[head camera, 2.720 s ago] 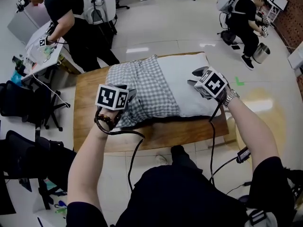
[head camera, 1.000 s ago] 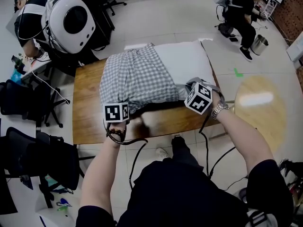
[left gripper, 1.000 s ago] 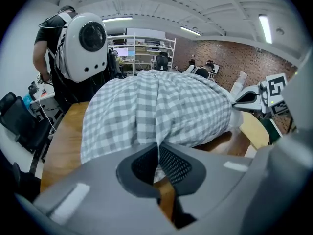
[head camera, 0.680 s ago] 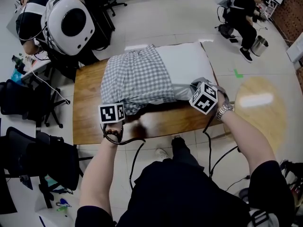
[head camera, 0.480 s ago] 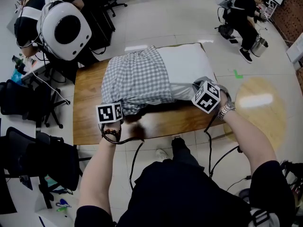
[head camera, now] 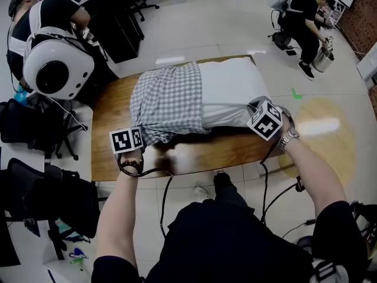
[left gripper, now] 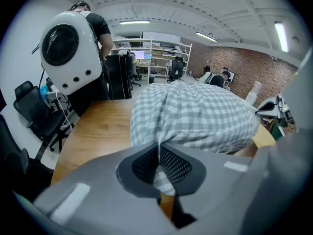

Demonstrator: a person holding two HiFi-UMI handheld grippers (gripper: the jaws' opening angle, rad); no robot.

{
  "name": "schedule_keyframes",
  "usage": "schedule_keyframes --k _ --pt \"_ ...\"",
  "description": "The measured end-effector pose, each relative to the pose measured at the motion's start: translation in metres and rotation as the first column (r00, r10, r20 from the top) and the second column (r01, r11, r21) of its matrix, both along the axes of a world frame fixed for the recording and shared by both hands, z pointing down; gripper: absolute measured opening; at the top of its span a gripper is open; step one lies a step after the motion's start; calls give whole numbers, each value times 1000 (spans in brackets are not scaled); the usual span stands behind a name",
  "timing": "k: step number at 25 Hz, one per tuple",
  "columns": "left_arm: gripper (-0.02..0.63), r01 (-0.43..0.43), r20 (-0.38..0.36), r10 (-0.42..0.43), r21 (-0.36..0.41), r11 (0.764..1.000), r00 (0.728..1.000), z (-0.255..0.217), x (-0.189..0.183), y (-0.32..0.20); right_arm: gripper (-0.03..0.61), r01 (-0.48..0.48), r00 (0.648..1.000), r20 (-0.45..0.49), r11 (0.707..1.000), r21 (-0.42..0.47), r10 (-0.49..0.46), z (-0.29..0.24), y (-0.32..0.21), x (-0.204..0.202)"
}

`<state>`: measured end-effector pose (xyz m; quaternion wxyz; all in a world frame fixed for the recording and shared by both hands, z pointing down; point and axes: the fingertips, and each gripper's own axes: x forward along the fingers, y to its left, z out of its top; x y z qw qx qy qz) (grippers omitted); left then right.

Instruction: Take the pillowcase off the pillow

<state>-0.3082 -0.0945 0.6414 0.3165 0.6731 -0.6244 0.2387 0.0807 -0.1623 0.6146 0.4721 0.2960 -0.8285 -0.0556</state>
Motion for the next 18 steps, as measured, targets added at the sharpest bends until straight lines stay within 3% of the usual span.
schedule_keyframes --k 8,14,18 --pt "8 2 -3 -3 -16 1000 1000 8 -11 0 6 5 1000 -4 999 -34 -5 12 2 -1" --pt "23 -65 -4 65 -23 998 998 3 0 4 16 57 998 45 995 -79 -54 7 12 -18" --pt "66 -75 -5 75 -6 997 997 -10 -1 3 100 85 994 76 990 -114 -77 4 15 -27"
